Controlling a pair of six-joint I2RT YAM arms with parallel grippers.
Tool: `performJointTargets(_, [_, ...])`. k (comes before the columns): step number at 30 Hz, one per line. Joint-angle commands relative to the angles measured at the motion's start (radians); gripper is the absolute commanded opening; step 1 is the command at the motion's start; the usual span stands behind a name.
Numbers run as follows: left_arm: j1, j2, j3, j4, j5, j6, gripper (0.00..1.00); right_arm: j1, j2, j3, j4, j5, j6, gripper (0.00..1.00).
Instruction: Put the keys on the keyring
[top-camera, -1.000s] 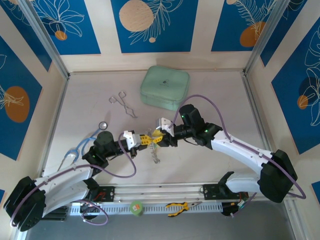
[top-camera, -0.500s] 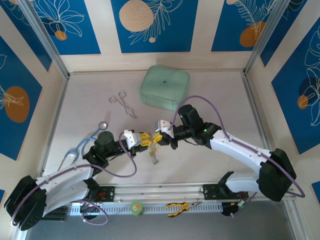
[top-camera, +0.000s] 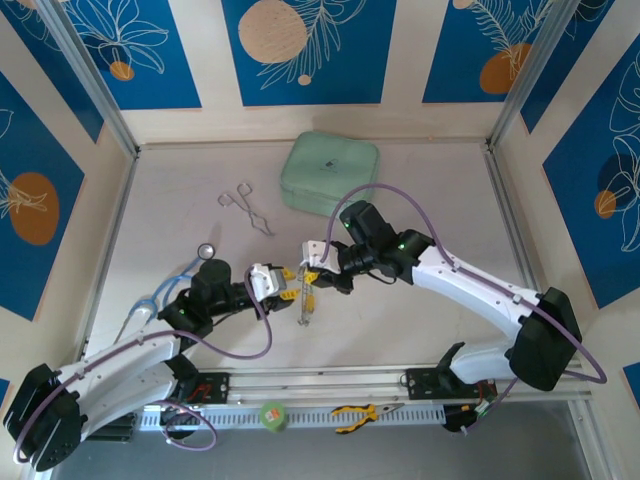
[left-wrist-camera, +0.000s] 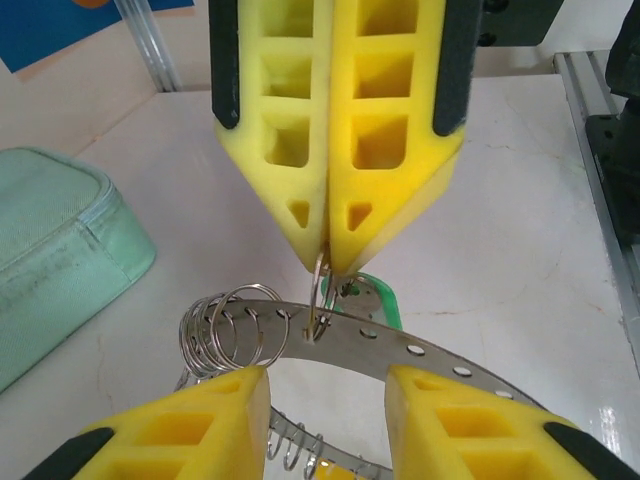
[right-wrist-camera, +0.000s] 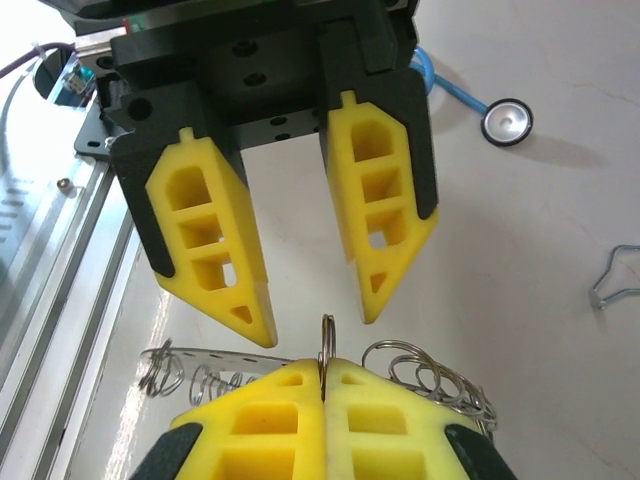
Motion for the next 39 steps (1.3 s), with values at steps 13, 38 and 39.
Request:
performJointTargets(13, [-0.007,0.017,0.039,0.027,0.07,0.008,0.18,0.083,0.085,0.138,-0.141,0.086,-0.106,0.0])
performJointTargets(38, [-0.007,-0.018,-0.032,0.184,0.06,-0.045,0.0,-0.038,-0.048,-0.101,0.12,-0.101,0.206,0.13])
performJointTargets(39, [-0.007,-0.019,-0.034,0.186,0.059,-0.045,0.0,-0.04,-0.048,-0.099,0.114,-0.102,0.209,0.11])
